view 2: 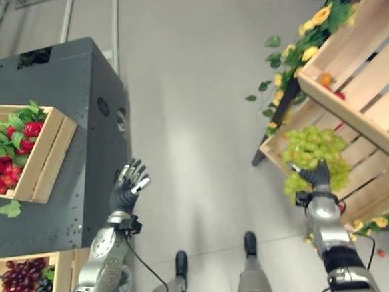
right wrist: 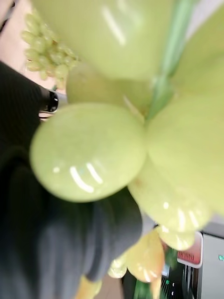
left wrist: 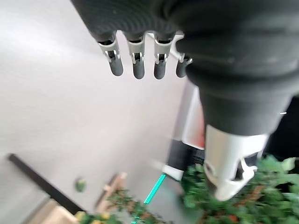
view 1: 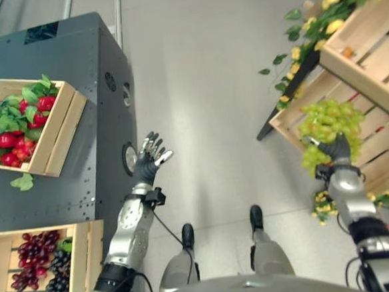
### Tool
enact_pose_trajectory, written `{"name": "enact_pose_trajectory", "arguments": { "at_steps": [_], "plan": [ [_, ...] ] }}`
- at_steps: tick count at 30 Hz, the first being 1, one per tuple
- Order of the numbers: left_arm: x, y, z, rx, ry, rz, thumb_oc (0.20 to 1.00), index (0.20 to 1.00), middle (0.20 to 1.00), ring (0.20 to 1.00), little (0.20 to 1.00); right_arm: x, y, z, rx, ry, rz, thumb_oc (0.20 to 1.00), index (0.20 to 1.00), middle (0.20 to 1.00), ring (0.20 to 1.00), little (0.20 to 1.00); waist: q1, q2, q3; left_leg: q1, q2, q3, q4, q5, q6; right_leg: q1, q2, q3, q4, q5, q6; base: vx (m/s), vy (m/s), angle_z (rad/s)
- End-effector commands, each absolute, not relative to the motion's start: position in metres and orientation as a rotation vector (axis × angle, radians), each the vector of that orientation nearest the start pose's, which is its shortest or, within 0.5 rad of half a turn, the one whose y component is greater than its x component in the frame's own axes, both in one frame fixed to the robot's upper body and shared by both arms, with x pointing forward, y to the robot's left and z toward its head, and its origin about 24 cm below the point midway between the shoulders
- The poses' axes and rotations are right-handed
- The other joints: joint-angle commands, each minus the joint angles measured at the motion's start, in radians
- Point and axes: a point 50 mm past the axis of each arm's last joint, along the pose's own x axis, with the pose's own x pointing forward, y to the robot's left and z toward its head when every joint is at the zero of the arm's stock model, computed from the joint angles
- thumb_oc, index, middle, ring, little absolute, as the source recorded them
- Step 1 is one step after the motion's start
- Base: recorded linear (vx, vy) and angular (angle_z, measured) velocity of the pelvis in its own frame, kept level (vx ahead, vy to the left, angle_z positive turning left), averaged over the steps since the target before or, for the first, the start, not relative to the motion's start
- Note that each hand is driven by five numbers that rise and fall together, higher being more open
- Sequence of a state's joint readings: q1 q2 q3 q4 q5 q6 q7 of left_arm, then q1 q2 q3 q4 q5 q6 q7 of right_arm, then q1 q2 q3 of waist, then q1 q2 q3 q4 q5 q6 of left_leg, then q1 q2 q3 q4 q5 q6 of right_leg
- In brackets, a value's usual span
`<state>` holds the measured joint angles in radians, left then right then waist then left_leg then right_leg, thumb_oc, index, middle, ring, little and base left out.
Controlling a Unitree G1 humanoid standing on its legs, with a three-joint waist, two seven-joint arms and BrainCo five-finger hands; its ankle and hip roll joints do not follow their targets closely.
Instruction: Pick up the fruits from the basket on one side to the basket on the other side
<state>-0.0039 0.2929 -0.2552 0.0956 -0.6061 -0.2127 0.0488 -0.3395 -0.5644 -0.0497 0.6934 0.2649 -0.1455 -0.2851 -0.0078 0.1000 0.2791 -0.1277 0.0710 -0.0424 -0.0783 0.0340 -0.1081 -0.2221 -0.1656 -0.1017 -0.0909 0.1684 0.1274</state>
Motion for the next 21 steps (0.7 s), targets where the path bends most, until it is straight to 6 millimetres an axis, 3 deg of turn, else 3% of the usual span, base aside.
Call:
{"name": "enact_pose_trajectory", "arguments": {
  "at_steps": [1,3,7,8,10,11,12,15,18,19,20,21],
  "plan": [
    [0.252,0.161,0.057,-0.329,-0.127,-0.149,1.000,1.000,1.000,1.000,1.000,0.315,-0.336,0.121,-0.280,-0.148,-0.594,0.200,0.200,0.200,0.200,0.200,-0.003,-0.036,0.007,-0.038,-0.027,-0.029,0.011,-0.011,0.014,-0.034,-0.021,-0.028,0.067,-0.105,0.028,-0.04,-0.055,0.00],
    [0.251,0.158,0.055,-0.324,-0.112,-0.165,1.000,1.000,1.000,1.000,1.000,0.320,-0.355,0.144,-0.313,-0.161,-0.657,0.200,0.200,0.200,0.200,0.200,0.005,-0.023,0.028,-0.056,-0.020,-0.031,0.004,0.005,0.003,-0.055,-0.021,-0.030,0.076,-0.107,0.025,-0.05,-0.075,-0.05],
    [0.251,0.156,0.056,-0.337,-0.112,-0.171,1.000,1.000,1.000,1.000,1.000,0.326,-0.367,0.167,-0.342,-0.176,-0.692,0.200,0.200,0.200,0.200,0.200,0.005,-0.009,0.044,-0.074,-0.013,-0.029,0.000,0.012,-0.004,-0.078,-0.016,-0.029,0.088,-0.110,0.022,-0.03,-0.051,0.01],
    [0.251,0.152,0.055,-0.339,-0.101,-0.187,1.000,1.000,1.000,1.000,1.000,0.327,-0.384,0.189,-0.348,-0.178,-0.753,0.200,0.200,0.200,0.200,0.200,0.010,-0.002,0.059,-0.085,-0.008,-0.027,-0.001,0.021,-0.010,-0.095,-0.011,-0.029,0.101,-0.113,0.020,-0.03,-0.060,0.02],
    [0.250,0.148,0.055,-0.340,-0.096,-0.207,1.000,1.000,1.000,1.000,1.000,0.322,-0.403,0.206,-0.350,-0.153,-0.824,0.200,0.200,0.200,0.200,0.200,0.013,0.007,0.074,-0.094,-0.005,-0.028,-0.002,0.026,-0.014,-0.108,-0.008,-0.030,0.113,-0.118,0.017,-0.02,-0.055,0.06],
    [0.250,0.148,0.055,-0.341,-0.097,-0.206,1.000,1.000,1.000,1.000,1.000,0.322,-0.403,0.207,-0.351,-0.154,-0.823,0.200,0.200,0.200,0.200,0.200,0.012,0.008,0.075,-0.094,-0.005,-0.028,-0.002,0.026,-0.014,-0.109,-0.008,-0.030,0.114,-0.118,0.017,-0.05,-0.056,0.05],
    [0.249,0.144,0.056,-0.333,-0.090,-0.241,1.000,1.000,1.000,1.000,1.000,0.310,-0.427,0.226,-0.399,-0.094,-0.920,0.200,0.200,0.200,0.200,0.200,0.021,0.020,0.095,-0.111,-0.004,-0.029,-0.005,0.039,-0.023,-0.131,-0.011,-0.036,0.128,-0.118,0.015,-0.04,-0.040,0.01],
    [0.249,0.141,0.058,-0.334,-0.094,-0.259,1.000,1.000,1.000,1.000,1.000,0.301,-0.439,0.240,-0.426,-0.076,-0.976,0.200,0.200,0.200,0.200,0.200,0.020,0.033,0.106,-0.122,-0.005,-0.030,-0.006,0.046,-0.029,-0.145,-0.014,-0.039,0.140,-0.123,0.012,-0.03,-0.020,0.02],
    [0.250,0.138,0.060,-0.334,-0.097,-0.267,1.000,1.000,1.000,1.000,1.000,0.282,-0.457,0.254,-0.479,-0.041,-1.068,0.200,0.200,0.200,0.200,0.200,0.019,0.052,0.120,-0.133,-0.005,-0.032,-0.005,0.052,-0.032,-0.165,-0.015,-0.042,0.165,-0.133,0.010,-0.02,-0.035,0.12],
    [0.250,0.137,0.061,-0.330,-0.099,-0.273,1.000,1.000,1.000,1.000,1.000,0.269,-0.468,0.259,-0.511,-0.010,-1.132,0.238,0.238,0.238,0.238,0.238,0.018,0.058,0.127,-0.141,-0.005,-0.036,-0.004,0.056,-0.035,-0.174,-0.015,-0.042,0.173,-0.136,0.007,-0.01,-0.038,0.04],
    [0.250,0.137,0.061,-0.332,-0.099,-0.273,1.000,1.000,1.000,1.000,1.000,0.269,-0.468,0.260,-0.512,-0.011,-1.133,0.517,0.517,0.517,0.517,0.517,0.018,0.060,0.127,-0.142,-0.004,-0.037,-0.004,0.056,-0.035,-0.176,-0.015,-0.042,0.174,-0.137,0.007,-0.01,-0.052,0.05],
    [0.251,0.136,0.063,-0.322,-0.104,-0.280,1.000,1.000,1.000,1.000,1.000,0.261,-0.474,0.263,-0.557,0.025,-1.167,1.000,1.000,1.000,1.000,1.000,0.016,0.063,0.133,-0.147,-0.004,-0.039,-0.004,0.060,-0.039,-0.180,-0.017,-0.046,0.181,-0.141,0.005,-0.01,-0.023,0.08]
  ]
}}
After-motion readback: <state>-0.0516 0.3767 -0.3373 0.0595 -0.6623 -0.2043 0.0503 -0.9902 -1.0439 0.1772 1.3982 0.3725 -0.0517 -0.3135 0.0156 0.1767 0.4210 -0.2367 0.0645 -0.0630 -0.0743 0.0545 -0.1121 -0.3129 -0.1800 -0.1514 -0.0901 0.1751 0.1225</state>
